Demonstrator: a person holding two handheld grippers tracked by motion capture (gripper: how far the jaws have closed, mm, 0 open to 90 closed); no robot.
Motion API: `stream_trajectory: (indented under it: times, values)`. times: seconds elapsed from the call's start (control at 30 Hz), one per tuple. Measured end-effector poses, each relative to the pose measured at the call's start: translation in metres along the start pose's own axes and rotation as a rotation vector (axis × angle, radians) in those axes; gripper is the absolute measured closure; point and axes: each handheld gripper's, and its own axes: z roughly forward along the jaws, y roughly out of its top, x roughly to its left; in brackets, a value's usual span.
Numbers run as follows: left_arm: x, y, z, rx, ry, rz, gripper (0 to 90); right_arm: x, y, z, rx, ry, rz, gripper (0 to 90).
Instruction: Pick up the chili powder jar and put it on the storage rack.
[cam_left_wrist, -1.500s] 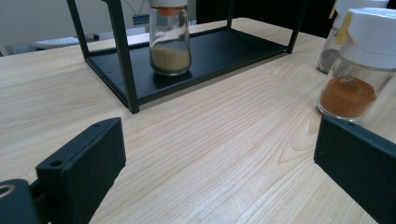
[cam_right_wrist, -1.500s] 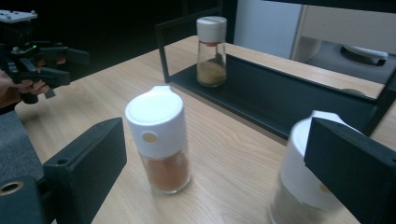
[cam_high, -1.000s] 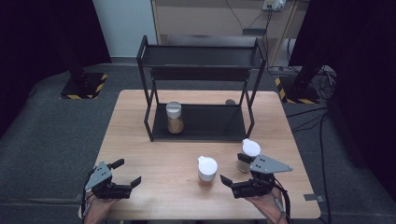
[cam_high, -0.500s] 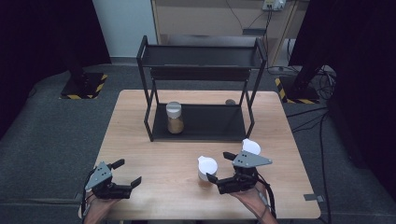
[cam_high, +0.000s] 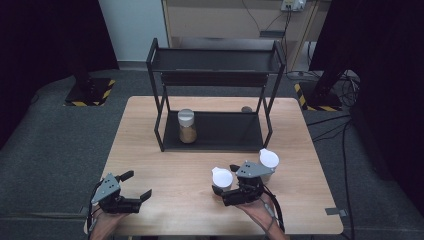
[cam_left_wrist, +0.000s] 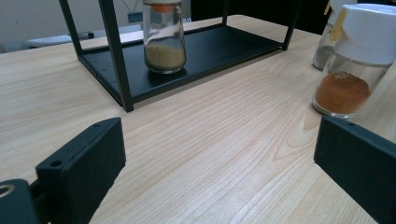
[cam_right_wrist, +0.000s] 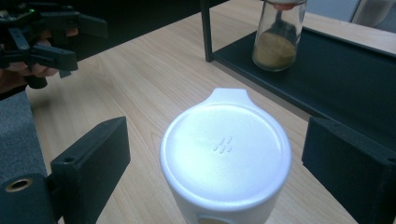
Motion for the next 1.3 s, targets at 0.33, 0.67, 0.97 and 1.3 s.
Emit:
stream_trajectory:
  times: [0.33,0.67,0.97,1.3]
  values:
    - [0.000,0.000,0.000,0.002,-0.003,0.001,1.2,0.002,-0.006,0.013,0.037,-0.024,0.014,15.1]
    - [0.000,0.000,0.001,0.004,-0.005,0.001,1.2,0.008,-0.018,0.018,0.015,-0.053,0.000,29.3]
    - [0.001,0.000,0.001,0.003,-0.009,-0.001,1.2,0.014,-0.017,0.018,0.018,-0.075,-0.021,30.3]
    - [0.001,0.000,0.001,0.003,-0.011,-0.003,1.2,0.011,-0.004,0.015,0.008,-0.057,-0.039,30.6]
